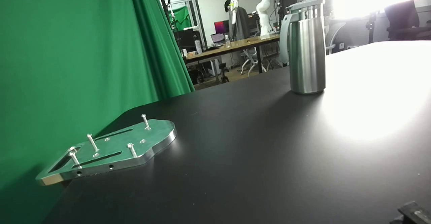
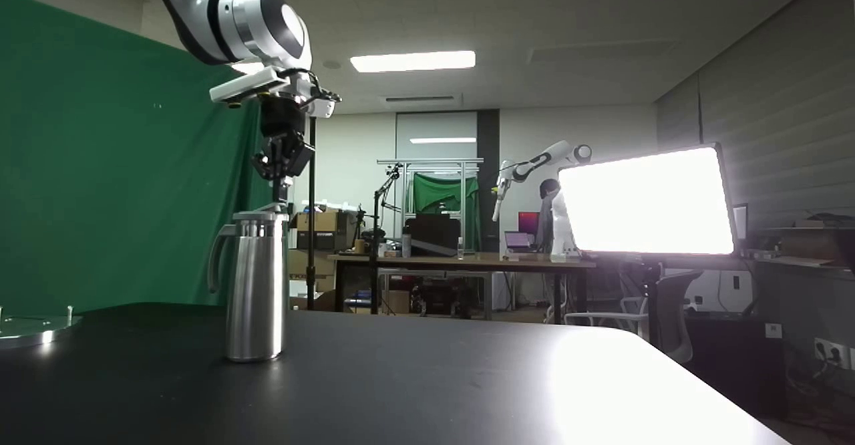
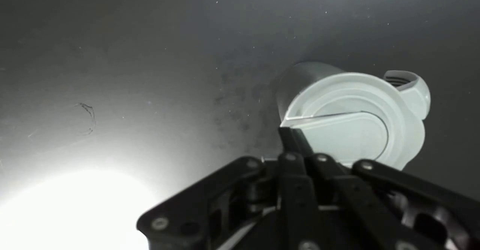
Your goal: Press the button atop the thermos
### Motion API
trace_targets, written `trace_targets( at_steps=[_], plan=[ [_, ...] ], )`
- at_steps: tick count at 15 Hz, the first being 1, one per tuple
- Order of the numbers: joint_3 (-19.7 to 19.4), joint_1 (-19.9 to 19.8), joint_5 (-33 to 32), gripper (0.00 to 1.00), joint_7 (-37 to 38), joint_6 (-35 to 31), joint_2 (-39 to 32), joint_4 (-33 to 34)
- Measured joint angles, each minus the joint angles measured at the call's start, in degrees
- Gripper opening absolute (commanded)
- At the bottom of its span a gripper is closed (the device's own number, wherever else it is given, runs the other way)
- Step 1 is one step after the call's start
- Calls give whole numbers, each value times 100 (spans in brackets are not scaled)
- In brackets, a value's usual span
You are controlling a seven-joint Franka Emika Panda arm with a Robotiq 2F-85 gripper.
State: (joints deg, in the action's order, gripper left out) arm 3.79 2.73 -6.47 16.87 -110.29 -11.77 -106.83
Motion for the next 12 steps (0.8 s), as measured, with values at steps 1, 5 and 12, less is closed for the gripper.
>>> trace_targets(
  at_steps=[1, 5, 12],
  plan=[
    [-3, 0, 40, 0, 0, -15, -17, -8],
    [-19, 0, 111, 0, -1, -185, -25, -154],
    [-54, 3, 113, 0, -3, -348, -4, -214]
  ],
)
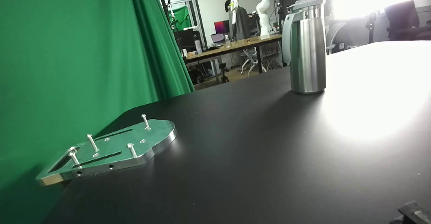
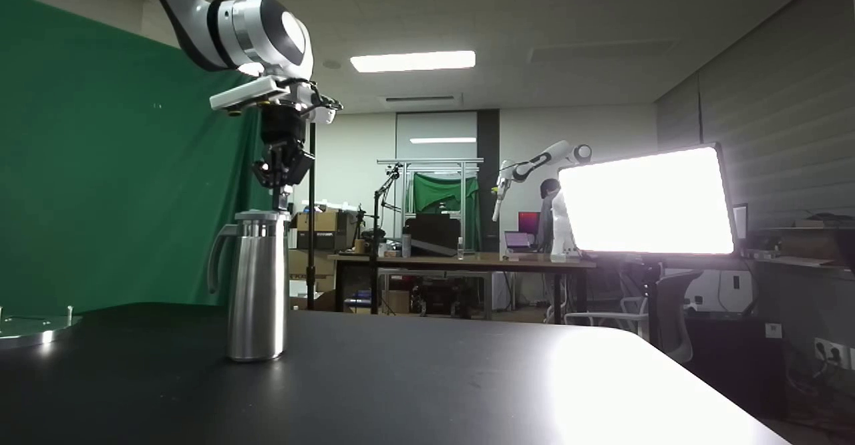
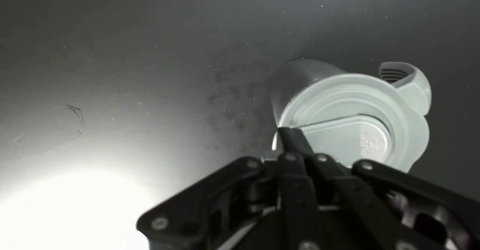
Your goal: Press the button atop the thermos
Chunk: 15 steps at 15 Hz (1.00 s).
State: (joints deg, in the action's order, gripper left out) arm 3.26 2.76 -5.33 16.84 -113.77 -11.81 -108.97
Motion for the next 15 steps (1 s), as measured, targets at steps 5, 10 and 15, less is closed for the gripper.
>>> trace_targets(
  at_steps=[5, 10, 15],
  plan=[
    [6, 104, 0, 0, -51, 59, 131, 13],
    [8, 161, -32, 40, -118, 561, 589, 9],
    [4, 153, -47, 73, -120, 1045, 950, -82]
  ],
)
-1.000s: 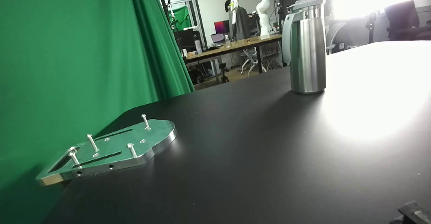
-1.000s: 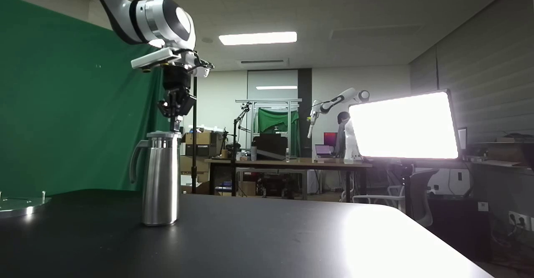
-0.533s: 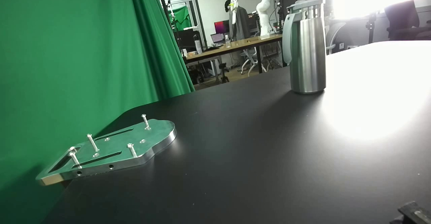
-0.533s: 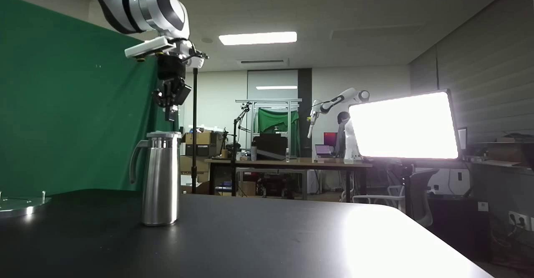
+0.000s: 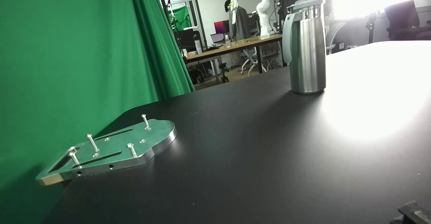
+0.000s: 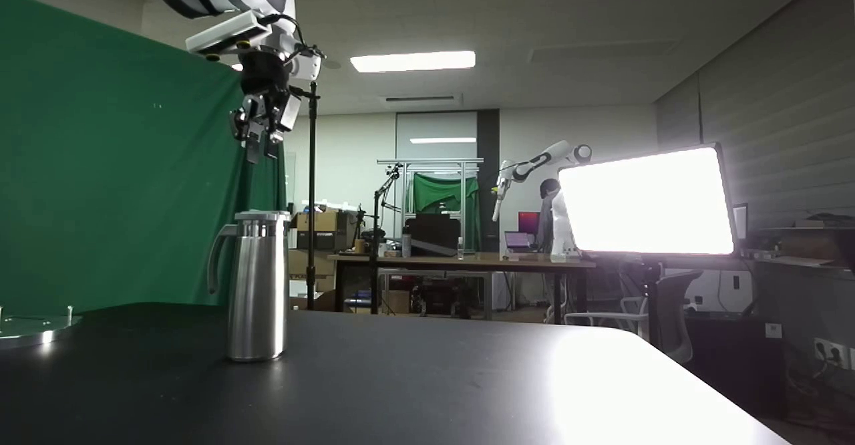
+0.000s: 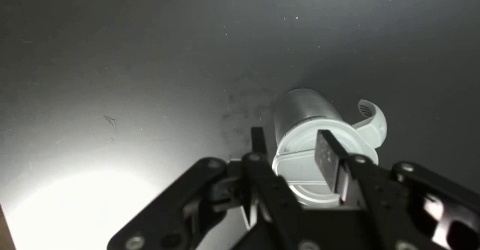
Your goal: Press the button atop the thermos
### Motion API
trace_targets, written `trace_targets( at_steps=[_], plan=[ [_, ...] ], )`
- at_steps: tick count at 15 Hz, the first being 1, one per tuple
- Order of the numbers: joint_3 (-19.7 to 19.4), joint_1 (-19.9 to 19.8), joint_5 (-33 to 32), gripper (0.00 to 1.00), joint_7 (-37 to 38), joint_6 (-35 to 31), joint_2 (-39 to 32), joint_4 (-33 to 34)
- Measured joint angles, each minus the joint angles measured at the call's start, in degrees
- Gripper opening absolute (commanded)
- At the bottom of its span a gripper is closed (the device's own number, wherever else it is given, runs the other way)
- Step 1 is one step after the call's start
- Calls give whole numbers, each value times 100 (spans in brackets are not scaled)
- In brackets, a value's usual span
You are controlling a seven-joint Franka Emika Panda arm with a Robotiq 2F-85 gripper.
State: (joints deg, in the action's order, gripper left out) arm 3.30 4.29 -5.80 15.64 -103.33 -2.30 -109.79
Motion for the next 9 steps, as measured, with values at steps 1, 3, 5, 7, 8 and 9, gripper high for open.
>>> trace_targets(
  at_steps=[1, 3, 5, 7, 8, 9],
  plan=[
    [-1, -7, 0, 80, 0, 63, 59, -41],
    [-2, -24, 0, 93, 0, 141, 153, -144],
    [-2, -34, 0, 100, 0, 206, 202, -238],
    [-2, -35, 1, 95, 0, 258, 216, -324],
    [-2, -35, 1, 100, 0, 277, 216, -360],
    [-2, -35, 1, 100, 0, 279, 216, -383]
  ],
)
